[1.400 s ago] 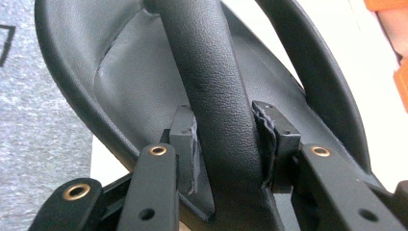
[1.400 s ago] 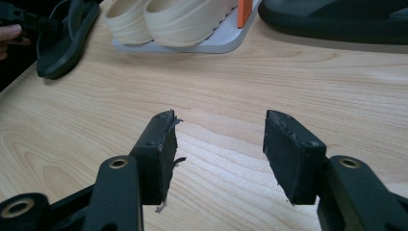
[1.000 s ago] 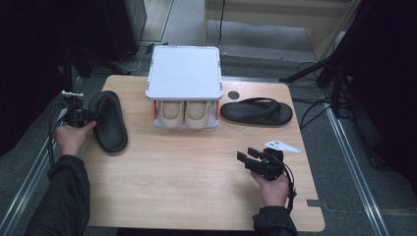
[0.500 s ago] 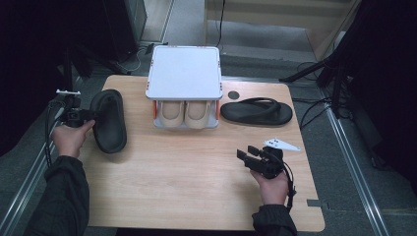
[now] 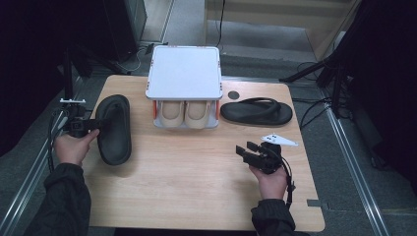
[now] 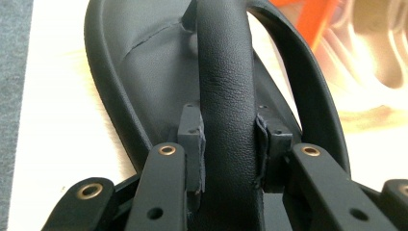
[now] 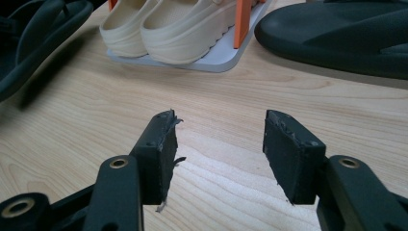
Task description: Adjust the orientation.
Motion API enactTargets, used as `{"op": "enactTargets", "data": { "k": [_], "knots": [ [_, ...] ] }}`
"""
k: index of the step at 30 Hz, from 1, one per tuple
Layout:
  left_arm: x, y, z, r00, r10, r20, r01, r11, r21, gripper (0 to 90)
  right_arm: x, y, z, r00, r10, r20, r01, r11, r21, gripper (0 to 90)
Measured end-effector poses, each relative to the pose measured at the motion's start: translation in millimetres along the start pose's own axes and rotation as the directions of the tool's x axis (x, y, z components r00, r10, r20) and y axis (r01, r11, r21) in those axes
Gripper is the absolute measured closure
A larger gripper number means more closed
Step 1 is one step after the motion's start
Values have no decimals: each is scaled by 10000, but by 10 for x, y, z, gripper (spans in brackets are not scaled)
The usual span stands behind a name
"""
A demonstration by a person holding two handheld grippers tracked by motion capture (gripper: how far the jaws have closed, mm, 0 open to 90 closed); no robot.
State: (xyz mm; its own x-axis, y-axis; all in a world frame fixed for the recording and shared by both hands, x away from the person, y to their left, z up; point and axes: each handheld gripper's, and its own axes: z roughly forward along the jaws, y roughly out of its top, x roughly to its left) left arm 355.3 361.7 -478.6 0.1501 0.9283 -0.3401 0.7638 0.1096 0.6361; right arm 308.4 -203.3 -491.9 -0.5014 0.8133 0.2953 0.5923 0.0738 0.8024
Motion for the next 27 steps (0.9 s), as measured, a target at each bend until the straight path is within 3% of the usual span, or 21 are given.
{"op": "enactTargets", "data": {
  "k": [5, 10, 16, 18, 23, 24, 27],
  "knots": [
    [-101, -110, -22, 9995, 27, 304, -28, 10000, 48, 695, 25, 20, 25, 9999, -124, -117, 124, 9999, -24, 489],
    [-313, -281, -118, 9956, 363, 868, -379, 9992, 163, 695, 51, 68, 91, 9994, -330, -104, 331, 9994, 101, 483],
    [-517, -445, -180, 9876, 486, 1493, -527, 9983, 237, 695, 31, 128, 174, 9994, -247, -229, 248, 9997, 60, 483],
    [-638, -546, -207, 9820, 523, 1813, -559, 9983, 150, 694, 24, 138, 197, 9993, -131, -354, 130, 9999, -41, 485],
    [-820, -681, -231, 9796, 892, 1801, -928, 9956, 115, 694, 26, 201, 269, 9990, -100, -434, 105, 9999, 117, 485],
    [-897, -736, -224, 9789, 1102, 1720, -1155, 9931, 210, 693, 25, 220, 302, 9986, -96, -526, 108, 9997, 215, 484],
    [-964, -785, -218, 9778, 1172, 1738, -1232, 9921, 243, 694, 31, 239, 326, 9981, -116, -601, 128, 9997, 203, 484]
  ]
}}
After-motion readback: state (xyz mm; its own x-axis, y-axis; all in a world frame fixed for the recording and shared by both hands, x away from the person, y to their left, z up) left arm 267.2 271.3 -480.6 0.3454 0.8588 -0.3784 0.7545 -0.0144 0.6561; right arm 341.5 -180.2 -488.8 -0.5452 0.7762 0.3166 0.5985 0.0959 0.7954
